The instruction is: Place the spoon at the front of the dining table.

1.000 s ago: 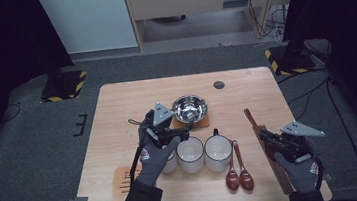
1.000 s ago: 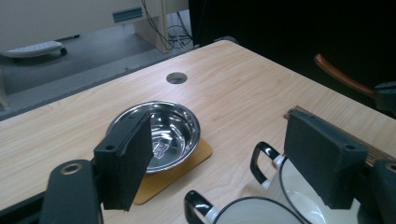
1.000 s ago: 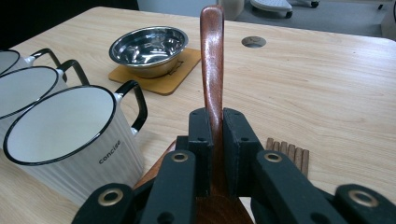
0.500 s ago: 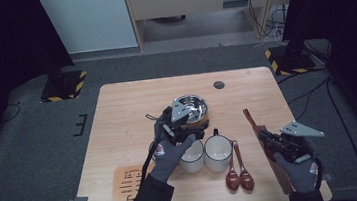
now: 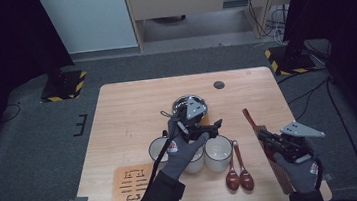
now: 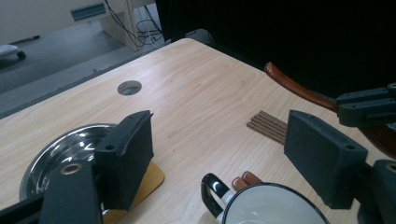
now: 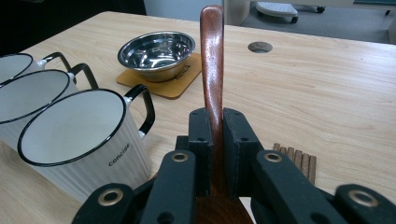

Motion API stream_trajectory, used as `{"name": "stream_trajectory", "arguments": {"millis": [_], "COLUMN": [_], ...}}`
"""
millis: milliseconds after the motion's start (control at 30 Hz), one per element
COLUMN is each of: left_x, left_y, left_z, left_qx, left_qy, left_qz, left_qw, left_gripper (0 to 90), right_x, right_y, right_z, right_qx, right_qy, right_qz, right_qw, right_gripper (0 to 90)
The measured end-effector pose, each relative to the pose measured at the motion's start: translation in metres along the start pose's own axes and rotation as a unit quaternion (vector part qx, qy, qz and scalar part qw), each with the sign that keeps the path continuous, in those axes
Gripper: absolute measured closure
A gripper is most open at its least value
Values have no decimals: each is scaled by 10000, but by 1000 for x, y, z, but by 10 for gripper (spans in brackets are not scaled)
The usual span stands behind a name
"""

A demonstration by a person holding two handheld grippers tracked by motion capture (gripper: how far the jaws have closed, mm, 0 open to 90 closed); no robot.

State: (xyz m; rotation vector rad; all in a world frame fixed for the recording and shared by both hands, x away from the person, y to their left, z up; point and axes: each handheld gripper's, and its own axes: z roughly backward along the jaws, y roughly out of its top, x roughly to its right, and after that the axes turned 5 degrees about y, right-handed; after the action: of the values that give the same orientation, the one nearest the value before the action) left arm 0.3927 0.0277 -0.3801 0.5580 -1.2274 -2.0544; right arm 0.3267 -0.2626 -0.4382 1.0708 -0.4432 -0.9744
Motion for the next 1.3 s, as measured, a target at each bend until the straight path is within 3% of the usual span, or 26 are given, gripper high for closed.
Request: {"name": "stream_trajectory", "arguments": {"millis": [1300], "left_x": [34], "left_y": [11], "left_z": [-45], "left_qx": [6], "left_qy": [-475], "left_qz": [-44], "left_qw": [9989], "left_gripper": [238], "right_x": [-4], "right_y": [1], "right_z": [0], "right_qx": [106], "right_qy": [97], "right_qz": [85], "right_qw": [9999], "right_gripper": [823]}}
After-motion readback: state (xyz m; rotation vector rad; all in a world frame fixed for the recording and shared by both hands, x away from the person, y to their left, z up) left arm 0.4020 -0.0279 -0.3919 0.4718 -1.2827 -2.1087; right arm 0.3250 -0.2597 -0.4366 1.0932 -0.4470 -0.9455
